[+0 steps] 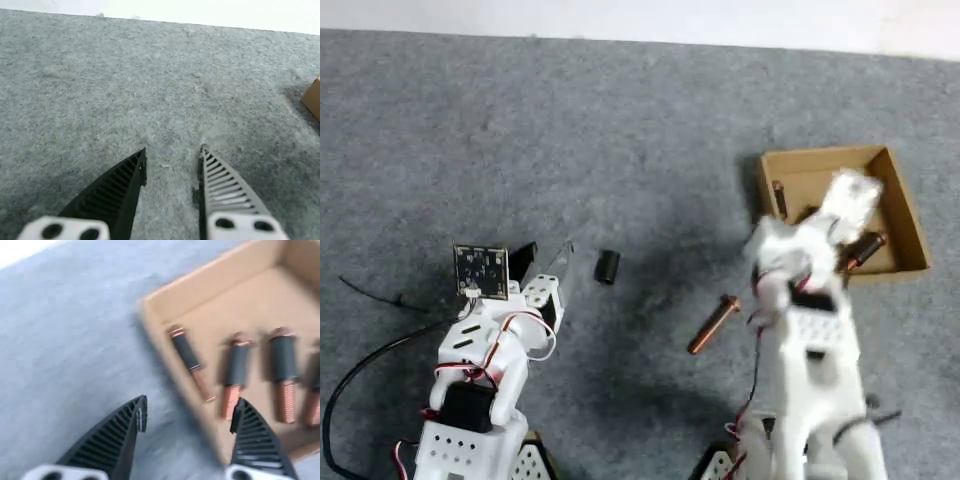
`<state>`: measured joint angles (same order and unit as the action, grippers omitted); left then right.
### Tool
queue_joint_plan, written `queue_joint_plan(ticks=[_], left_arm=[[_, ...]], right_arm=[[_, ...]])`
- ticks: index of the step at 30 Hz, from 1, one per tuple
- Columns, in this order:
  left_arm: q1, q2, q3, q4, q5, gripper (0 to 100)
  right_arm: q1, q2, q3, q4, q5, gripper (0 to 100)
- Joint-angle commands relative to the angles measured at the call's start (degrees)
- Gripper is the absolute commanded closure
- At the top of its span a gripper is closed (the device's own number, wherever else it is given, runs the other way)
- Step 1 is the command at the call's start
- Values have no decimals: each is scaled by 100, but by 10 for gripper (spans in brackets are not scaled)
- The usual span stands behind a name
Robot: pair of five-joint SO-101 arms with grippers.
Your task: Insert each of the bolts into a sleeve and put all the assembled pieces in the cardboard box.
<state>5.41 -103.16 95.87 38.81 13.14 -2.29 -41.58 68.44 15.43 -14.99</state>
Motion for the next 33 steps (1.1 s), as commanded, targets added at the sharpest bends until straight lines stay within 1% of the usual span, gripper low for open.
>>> queue_joint_plan(ticks=[1, 3, 5, 8, 10, 13, 17, 21, 22, 24, 28, 33], left_arm=[[-48, -66, 127, 9, -44, 836], [-57, -66, 127, 9, -44, 836], [-75, -66, 127, 9, -53, 838], [-497, -66, 110, -18, -26, 838], [-813, -66, 127, -343, -18, 839], [-1103, -66, 127, -615, -9, 839], [-1165, -66, 127, -651, -9, 839], [-1174, -66, 127, -651, -9, 839], [-1174, -66, 119, -651, -9, 839], [-1226, -66, 110, -651, -9, 839], [-1560, -66, 48, -659, -9, 839], [-1631, -66, 31, -651, -9, 839]], right_arm=[[-787, -1385, 708, 22, 334, 754], [-1121, -1877, 1042, 22, 712, 754], [-1332, -2211, 1270, 31, 862, 754], [-1552, -2413, 1402, 57, 862, 754], [-1763, -2413, 1411, 523, 862, 754], [-2492, -2404, 963, 1138, 888, 754], [-3521, -2229, 435, 1182, 870, 754], [-4022, -1015, -40, 1095, 844, 754], [-4101, -567, -286, 1033, 712, 754], [-4180, 374, -857, 980, 202, 754], [-4251, 2070, -2202, 1007, -519, 754], [-4356, 3301, -3266, 1015, -1073, 754]])
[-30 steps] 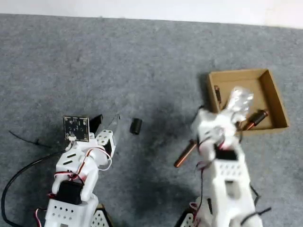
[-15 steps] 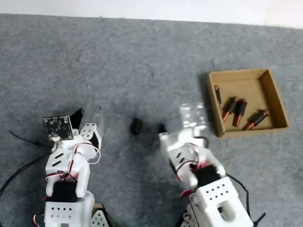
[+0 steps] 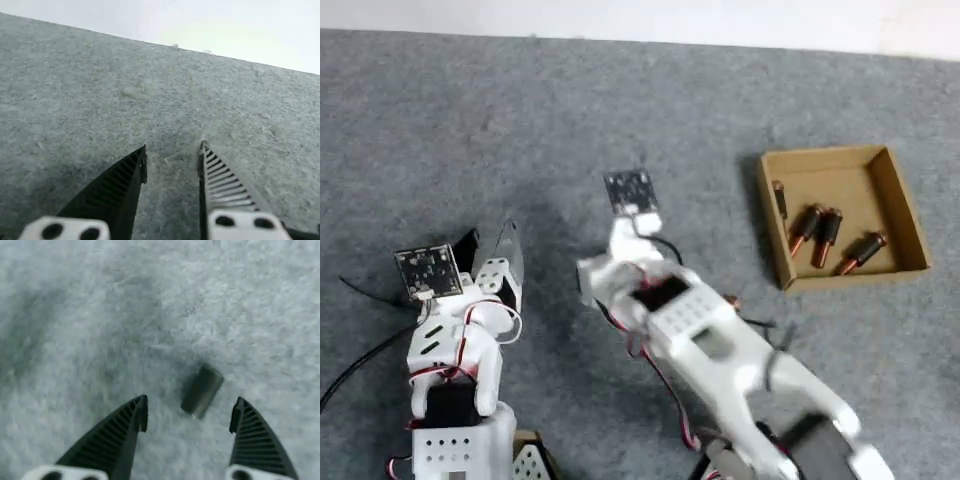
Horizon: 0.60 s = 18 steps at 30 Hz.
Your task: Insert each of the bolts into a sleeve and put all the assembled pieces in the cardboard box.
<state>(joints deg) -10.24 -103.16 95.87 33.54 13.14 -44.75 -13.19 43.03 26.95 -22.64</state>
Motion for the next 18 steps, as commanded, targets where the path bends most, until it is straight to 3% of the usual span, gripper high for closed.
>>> queue_joint_plan(ticks=[1, 11, 18], left_arm=[[-57, -66, 22, -123, -9, 839], [-48, -66, 13, -123, -9, 839], [-48, -66, 13, -123, -9, 839]], right_arm=[[-136, 620, -831, -127, -387, 754], [-215, 1736, -2009, 1780, -738, 754], [-154, 2264, -2325, 1965, -738, 754]])
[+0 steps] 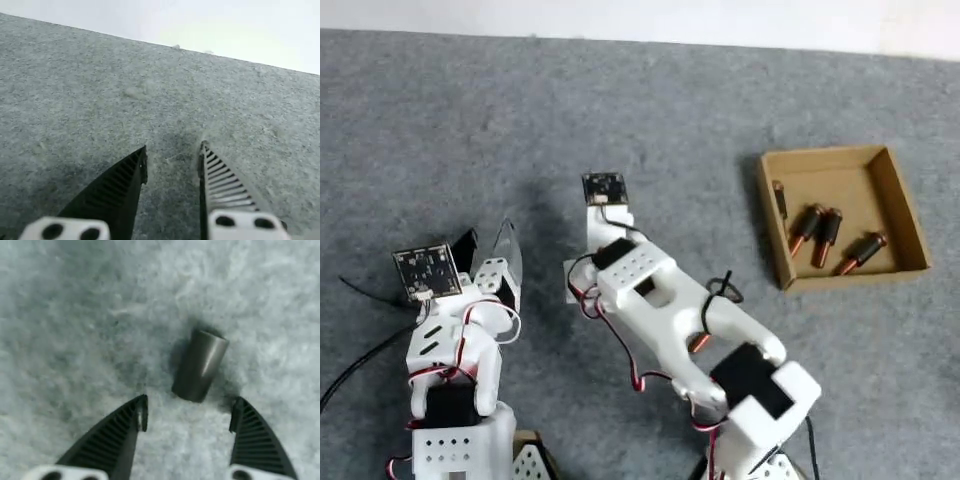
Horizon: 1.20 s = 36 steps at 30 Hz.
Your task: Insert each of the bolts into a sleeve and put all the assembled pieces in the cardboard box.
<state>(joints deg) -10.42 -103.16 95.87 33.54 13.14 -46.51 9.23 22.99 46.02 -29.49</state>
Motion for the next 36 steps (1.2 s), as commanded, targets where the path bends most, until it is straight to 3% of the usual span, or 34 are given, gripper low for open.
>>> queue_joint_plan(ticks=[1, 10, 21, 29, 36], left_arm=[[-31, -66, 13, -123, -9, 839], [-22, -66, 13, -123, -9, 839], [-22, -66, 13, -123, -9, 839], [-22, -66, 13, -123, -9, 839], [-22, -66, 13, -123, -9, 839]], right_arm=[[75, 66, -365, 57, -53, 754], [673, 321, -813, 57, -53, 754], [708, 980, -1165, 66, -53, 755], [708, 1015, -1147, 84, -9, 898], [708, 1033, -1138, 84, -9, 918]])
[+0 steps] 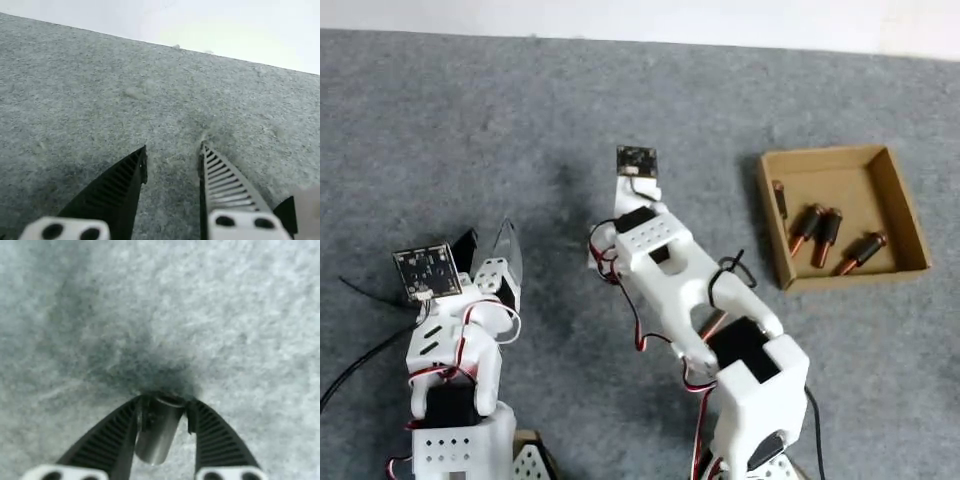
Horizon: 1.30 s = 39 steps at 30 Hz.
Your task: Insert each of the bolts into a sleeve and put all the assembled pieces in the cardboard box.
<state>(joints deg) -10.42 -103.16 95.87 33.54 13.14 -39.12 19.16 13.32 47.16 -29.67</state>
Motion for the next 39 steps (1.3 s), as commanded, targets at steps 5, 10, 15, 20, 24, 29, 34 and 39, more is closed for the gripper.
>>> queue_joint_plan(ticks=[5, 10, 15, 20, 24, 29, 34, 39], left_arm=[[-22, -66, 13, -123, -9, 839], [-22, -66, 13, -123, -9, 839], [-22, -66, 13, -123, -9, 839], [-22, -66, 22, -123, -9, 839], [-13, -66, 22, -123, -9, 839], [-13, -66, 22, -123, -9, 839], [-13, -66, 31, -123, -9, 839], [-13, -66, 31, -123, -9, 839]], right_arm=[[-31, 22, -171, -31, 9, 936], [22, 4, -189, -31, 589, 993], [127, -92, -198, 312, 580, 993], [470, -884, -180, 505, 624, 993], [1007, -1402, -84, 541, 932, 993], [1499, -1543, 224, 497, 1029, 993], [1710, -1543, 321, 497, 1037, 989], [2114, -1367, 303, 497, 1081, 988]])
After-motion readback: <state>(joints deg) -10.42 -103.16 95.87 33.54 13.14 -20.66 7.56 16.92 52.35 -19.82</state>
